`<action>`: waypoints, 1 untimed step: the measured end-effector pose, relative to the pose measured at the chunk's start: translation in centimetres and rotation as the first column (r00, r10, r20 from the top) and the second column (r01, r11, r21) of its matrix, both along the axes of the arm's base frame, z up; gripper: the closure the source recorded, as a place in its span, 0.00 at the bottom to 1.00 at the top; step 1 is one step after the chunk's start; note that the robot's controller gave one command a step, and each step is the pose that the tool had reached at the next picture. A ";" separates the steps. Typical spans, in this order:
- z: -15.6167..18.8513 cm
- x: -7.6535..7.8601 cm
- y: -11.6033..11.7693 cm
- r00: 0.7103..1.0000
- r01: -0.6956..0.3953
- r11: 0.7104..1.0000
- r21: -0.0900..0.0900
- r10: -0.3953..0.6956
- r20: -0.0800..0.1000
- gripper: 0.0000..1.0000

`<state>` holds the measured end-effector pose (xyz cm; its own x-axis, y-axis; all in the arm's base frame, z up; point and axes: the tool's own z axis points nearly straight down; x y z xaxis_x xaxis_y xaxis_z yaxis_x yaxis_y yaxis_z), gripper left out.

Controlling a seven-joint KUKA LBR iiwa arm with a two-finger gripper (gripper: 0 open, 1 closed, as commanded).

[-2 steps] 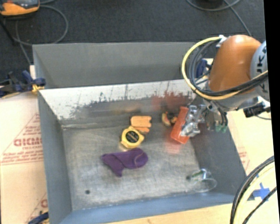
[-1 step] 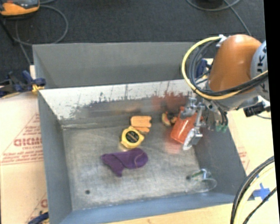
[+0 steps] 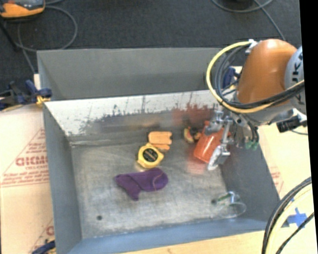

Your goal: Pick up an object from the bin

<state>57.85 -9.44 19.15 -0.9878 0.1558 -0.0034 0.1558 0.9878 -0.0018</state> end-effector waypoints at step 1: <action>-4.3 3.1 1.9 0.999 -0.041 0.999 -0.002 0.042 0.009 0.00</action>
Offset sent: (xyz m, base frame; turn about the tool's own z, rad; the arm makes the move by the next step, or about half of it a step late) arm 0.0393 -0.0119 -0.1028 -0.2552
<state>60.93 -7.49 14.88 -0.9933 0.1146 -0.0125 0.1146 0.9934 -0.0024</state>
